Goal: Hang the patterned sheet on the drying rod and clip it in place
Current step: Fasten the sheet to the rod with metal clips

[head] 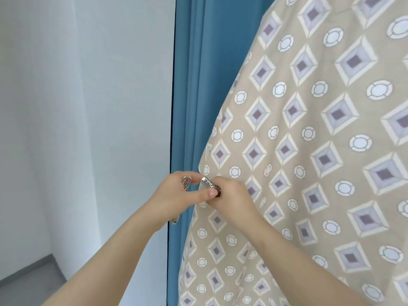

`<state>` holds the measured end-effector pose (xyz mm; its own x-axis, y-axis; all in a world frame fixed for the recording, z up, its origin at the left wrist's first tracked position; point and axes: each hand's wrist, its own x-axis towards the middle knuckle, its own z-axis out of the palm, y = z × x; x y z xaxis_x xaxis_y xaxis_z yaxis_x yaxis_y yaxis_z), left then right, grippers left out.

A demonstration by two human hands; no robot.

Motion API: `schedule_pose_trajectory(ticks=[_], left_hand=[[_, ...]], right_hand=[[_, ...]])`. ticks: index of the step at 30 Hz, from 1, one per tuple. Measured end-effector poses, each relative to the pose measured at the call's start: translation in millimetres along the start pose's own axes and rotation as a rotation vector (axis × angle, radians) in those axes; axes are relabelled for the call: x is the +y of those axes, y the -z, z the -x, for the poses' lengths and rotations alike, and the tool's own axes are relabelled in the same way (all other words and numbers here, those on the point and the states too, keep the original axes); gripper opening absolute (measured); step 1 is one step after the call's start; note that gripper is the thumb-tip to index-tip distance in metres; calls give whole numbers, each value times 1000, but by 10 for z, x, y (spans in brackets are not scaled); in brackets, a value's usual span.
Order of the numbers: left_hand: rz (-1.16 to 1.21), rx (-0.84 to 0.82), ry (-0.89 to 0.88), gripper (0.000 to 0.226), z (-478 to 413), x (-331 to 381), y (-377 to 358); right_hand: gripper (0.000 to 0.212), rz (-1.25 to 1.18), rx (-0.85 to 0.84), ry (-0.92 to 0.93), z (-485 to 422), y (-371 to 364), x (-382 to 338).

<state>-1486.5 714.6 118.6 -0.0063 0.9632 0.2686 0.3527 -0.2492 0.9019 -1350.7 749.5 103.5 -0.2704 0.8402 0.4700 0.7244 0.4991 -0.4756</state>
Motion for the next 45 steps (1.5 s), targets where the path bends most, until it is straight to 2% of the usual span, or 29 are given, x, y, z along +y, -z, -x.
schedule_pose_trajectory(ticks=[4,8,11,14,16,19,26,28,31,33,36,39,45], left_hand=[[126,54,-75,11,-331,193,-2],[272,155,-150,7,-650,576,-38],[436,245,-186,13,-847,978,-54],[569,262,-259,19,-998,1379,-56],[613,251,-313,20,-1117,1605,-52],[652,230,-375,21,-1318,1866,-58],[659,143,-466,26,-1714,2295,-144],[660,125,-509,27,-1787,2413,-140],[637,134,-569,26,-1882,2574,-92],[603,166,-615,24,-1942,2676,-39],[544,194,-672,21,-1999,2833,41],[459,220,-776,17,-2038,2956,95],[221,146,-919,9,-2124,3056,157]], right_hand=[[7,-45,24,69,-242,335,40],[43,-183,73,131,-454,872,32],[38,-197,274,298,-647,1336,-52],[25,16,490,405,-915,1807,-158],[21,199,557,401,-1108,2082,-211],[22,441,633,381,-1349,2385,-233],[27,884,923,333,-1676,2935,-361],[30,936,927,235,-1758,3066,-455],[25,1016,823,43,-1867,3133,-538],[29,1052,807,-23,-1892,3124,-516],[37,1143,851,8,-1885,3117,-415],[40,1132,862,19,-1875,3136,-423],[40,1125,879,74,-1882,3100,-463]])
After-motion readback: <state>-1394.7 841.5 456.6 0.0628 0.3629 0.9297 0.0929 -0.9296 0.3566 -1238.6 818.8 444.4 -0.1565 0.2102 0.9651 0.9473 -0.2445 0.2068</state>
